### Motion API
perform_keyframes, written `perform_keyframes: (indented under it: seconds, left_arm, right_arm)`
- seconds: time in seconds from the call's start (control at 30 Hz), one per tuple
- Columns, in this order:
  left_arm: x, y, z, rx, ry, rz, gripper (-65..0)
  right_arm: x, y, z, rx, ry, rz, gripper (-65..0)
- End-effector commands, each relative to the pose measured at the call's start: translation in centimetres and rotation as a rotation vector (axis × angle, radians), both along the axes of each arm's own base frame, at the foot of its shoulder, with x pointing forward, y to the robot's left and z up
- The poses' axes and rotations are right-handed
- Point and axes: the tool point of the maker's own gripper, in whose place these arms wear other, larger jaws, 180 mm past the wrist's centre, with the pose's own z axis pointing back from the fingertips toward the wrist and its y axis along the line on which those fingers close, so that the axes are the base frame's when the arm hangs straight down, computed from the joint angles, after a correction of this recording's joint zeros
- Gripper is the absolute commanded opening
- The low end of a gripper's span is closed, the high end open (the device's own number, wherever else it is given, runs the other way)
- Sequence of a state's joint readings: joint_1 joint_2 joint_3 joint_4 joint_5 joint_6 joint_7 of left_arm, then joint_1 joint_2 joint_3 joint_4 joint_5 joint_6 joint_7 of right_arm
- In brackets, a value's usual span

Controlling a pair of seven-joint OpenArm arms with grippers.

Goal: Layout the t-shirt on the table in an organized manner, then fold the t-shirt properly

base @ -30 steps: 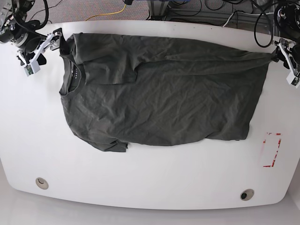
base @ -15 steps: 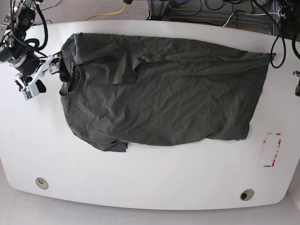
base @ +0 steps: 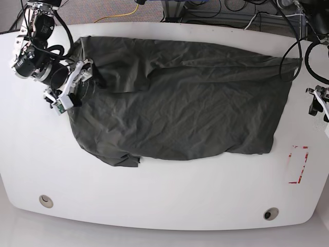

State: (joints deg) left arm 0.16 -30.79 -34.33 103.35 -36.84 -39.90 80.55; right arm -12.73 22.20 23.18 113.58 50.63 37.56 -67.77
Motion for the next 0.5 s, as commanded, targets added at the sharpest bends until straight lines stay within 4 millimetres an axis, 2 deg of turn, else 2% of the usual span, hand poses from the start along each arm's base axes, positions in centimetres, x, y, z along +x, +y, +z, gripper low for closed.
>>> perform_keyframes:
  seconds: [0.0,0.07,0.13,0.3,0.47]
  left_arm:
    - [0.0,0.5,0.8,0.029,-0.015,-0.005,-34.0]
    - [-0.2,0.4,0.7,0.032,-0.009,-0.007,-34.2]
    - [-0.3,0.5,0.7,0.032,-0.009,-0.004,-34.2]
    - [-1.4,2.3,1.3,0.022,-0.039,0.073,-34.3]
    - [-2.1,2.2,0.5,-0.033,-0.058,0.124,-34.3]
  right_arm:
    - [0.5,1.7,1.1,0.028,-0.045,0.047,-5.1]
    - [1.0,2.6,1.2,0.041,-0.054,0.064,-5.1]
    - [1.5,2.6,1.4,0.039,-0.065,0.055,-5.1]
    - [2.3,0.1,0.6,-0.056,-0.068,-0.031,-5.1]
    - [2.4,-1.3,0.1,-0.136,-0.061,-0.055,-5.1]
